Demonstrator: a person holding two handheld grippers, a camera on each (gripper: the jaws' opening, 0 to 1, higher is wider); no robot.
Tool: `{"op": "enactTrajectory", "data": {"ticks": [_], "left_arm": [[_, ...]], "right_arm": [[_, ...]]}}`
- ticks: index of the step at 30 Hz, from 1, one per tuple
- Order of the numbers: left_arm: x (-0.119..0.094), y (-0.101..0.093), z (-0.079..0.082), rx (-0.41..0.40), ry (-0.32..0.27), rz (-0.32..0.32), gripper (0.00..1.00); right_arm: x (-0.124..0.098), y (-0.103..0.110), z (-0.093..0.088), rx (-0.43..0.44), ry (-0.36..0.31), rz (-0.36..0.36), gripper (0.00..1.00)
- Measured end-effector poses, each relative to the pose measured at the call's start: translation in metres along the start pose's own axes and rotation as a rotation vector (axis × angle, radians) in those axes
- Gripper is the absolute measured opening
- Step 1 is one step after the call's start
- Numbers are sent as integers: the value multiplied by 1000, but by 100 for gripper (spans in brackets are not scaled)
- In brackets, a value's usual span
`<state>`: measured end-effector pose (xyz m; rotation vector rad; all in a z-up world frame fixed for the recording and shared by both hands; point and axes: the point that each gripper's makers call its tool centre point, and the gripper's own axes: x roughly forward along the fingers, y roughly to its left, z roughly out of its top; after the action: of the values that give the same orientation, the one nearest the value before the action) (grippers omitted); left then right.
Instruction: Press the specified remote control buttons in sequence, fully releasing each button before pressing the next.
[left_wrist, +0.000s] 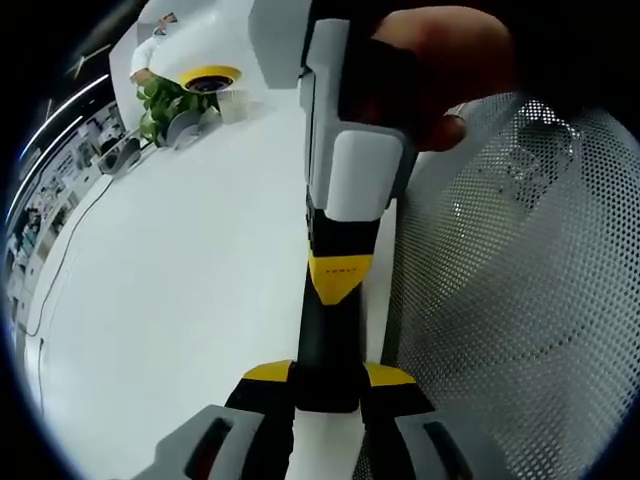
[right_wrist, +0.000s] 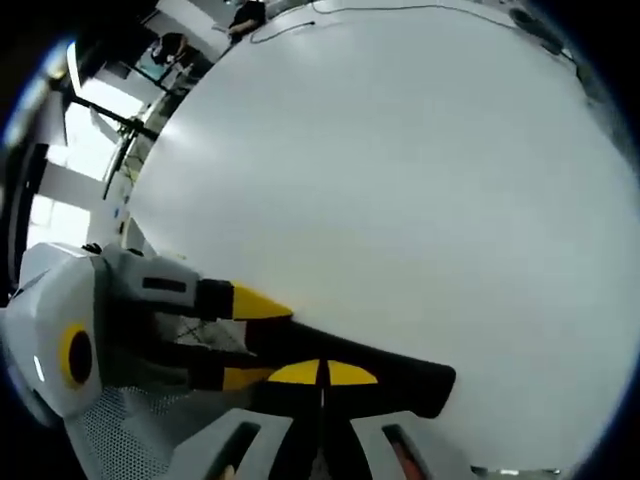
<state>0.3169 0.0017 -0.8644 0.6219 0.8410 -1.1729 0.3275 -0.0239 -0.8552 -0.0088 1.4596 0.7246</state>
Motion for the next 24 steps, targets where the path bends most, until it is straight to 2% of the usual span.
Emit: {"op": "enactTrajectory", "data": {"ticks": [4, 9, 24], "left_arm": [[0, 0, 0, 1, 1, 1, 25], [0, -1, 0, 1, 2, 1, 25], [0, 0, 1, 2, 6, 0, 25]], "right_arm": [[0, 1, 3, 20, -14, 18, 0], [-2, 8, 5, 69, -33, 84, 0], [4, 11, 2, 47, 1, 86, 0]]}}
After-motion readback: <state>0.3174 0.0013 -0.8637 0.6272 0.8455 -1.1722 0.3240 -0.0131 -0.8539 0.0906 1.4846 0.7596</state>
